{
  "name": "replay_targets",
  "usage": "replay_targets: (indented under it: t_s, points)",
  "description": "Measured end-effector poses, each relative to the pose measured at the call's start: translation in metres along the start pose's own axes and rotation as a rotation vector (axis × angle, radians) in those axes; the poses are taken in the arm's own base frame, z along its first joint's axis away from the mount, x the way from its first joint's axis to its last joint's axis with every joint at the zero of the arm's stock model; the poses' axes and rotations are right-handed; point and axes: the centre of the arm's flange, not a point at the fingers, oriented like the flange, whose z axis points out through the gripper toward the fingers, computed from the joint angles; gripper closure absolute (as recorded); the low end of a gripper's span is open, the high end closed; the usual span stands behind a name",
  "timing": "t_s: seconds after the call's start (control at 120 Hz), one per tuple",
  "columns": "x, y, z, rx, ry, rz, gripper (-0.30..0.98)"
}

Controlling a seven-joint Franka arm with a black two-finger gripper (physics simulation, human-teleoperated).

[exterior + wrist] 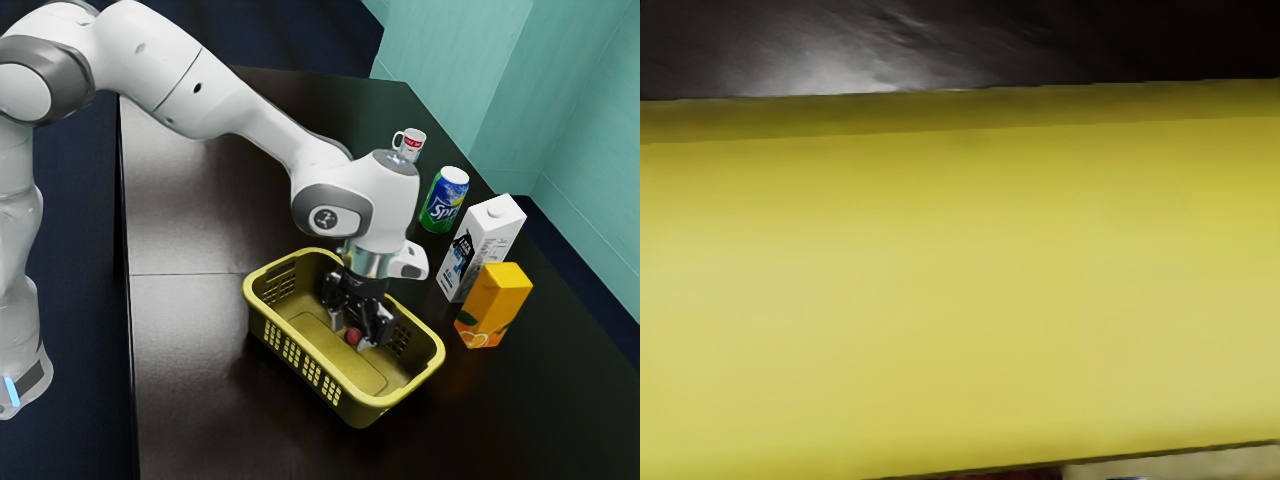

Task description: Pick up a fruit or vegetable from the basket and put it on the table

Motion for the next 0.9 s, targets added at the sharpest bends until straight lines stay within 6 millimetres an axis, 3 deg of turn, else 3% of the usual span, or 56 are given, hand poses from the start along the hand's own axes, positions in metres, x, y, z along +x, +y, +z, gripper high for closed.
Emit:
replay_targets:
  t_s: [0.15,0.367,0.508,0.658,0.733,0.9]
  points:
    - [0.0,0.0,0.002,0.001,-0.002,-0.004,0.5]
    - [-0.001,-0.001,-0.006,-0.004,0.008,-0.007,0.53]
    - [-0.01,-0.004,-0.044,-0.032,0.05,-0.004,0.54]
    - [-0.033,-0.016,-0.114,-0.069,0.113,0.01,0.55]
    - [-0.021,-0.038,-0.15,-0.081,0.137,-0.021,0.55]
    - [0.004,-0.089,-0.194,-0.062,0.154,-0.081,0.55]
